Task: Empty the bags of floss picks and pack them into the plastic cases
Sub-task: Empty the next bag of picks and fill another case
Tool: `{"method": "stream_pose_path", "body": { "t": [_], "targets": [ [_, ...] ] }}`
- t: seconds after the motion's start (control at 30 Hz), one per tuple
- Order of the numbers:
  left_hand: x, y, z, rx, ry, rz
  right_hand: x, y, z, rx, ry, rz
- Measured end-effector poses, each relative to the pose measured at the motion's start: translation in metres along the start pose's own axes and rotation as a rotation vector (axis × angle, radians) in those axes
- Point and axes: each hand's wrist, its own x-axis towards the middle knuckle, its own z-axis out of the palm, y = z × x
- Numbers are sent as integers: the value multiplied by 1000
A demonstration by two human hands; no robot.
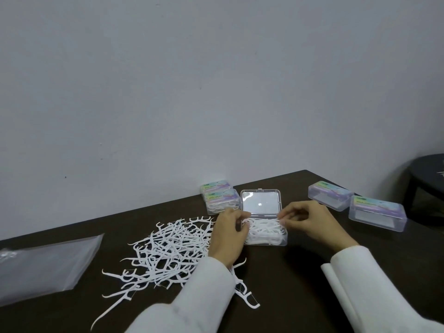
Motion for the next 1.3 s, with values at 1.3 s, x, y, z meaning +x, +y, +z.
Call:
{"method": "stream_pose_path", "body": {
  "t": [1.3],
  "targets": [
    [-13,12,-5,242,-28,137,7,9,14,-217,37,-84]
  ]
}}
